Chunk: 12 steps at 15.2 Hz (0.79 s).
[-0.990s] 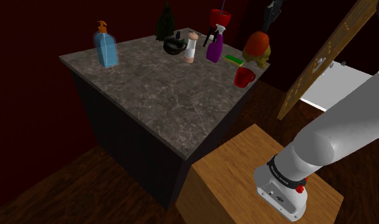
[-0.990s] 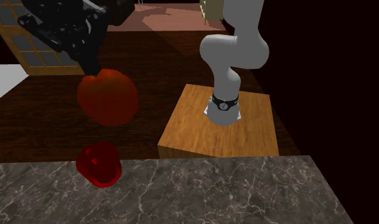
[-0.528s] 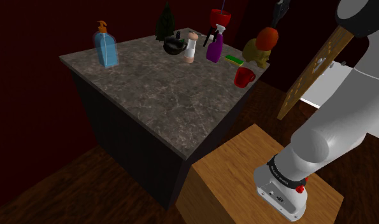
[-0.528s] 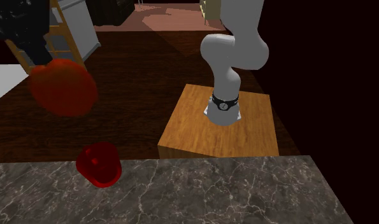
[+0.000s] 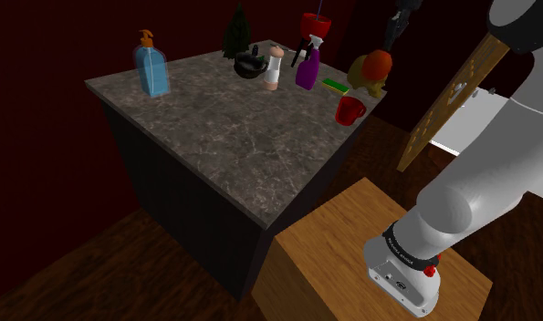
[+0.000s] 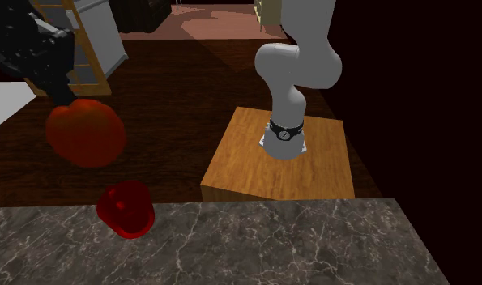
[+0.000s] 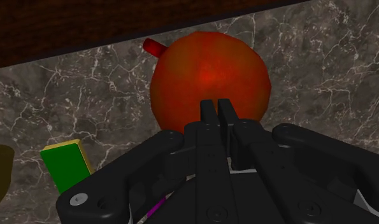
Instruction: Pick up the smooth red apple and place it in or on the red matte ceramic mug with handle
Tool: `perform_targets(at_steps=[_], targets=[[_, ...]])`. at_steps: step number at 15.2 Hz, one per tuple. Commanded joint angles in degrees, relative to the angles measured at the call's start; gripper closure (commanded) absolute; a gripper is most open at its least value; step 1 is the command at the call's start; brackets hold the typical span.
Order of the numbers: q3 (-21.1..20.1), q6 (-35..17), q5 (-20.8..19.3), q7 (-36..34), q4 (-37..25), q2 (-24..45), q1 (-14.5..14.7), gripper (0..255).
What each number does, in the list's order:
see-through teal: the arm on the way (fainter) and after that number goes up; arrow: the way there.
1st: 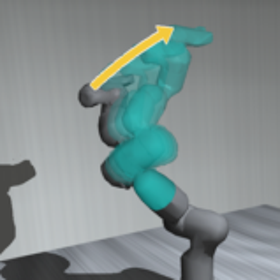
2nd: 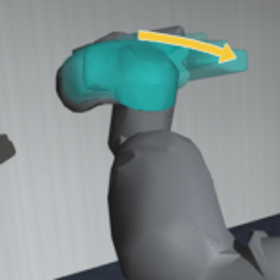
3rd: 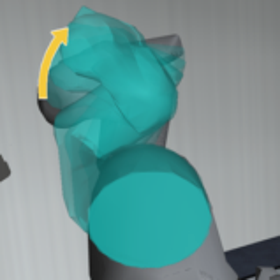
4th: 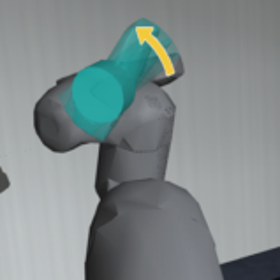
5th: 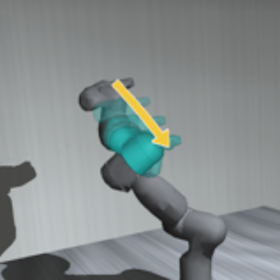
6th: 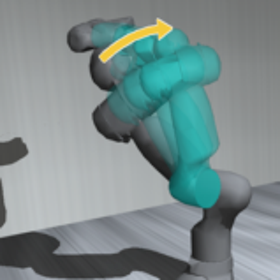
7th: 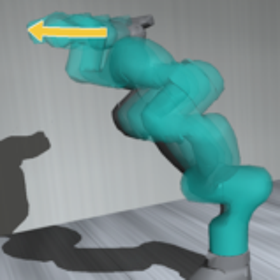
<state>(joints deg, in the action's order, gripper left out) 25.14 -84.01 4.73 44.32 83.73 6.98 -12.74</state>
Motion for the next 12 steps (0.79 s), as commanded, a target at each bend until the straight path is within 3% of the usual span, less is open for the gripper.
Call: perform_targets(at_steps=[1,12], targets=[[-0.1,-1.7,-0.2,0.0,2.1,-0.5,0.1,255],[-0.3,-10.6,-0.7,-0.1,12.1,-1.7,0.6,255]])
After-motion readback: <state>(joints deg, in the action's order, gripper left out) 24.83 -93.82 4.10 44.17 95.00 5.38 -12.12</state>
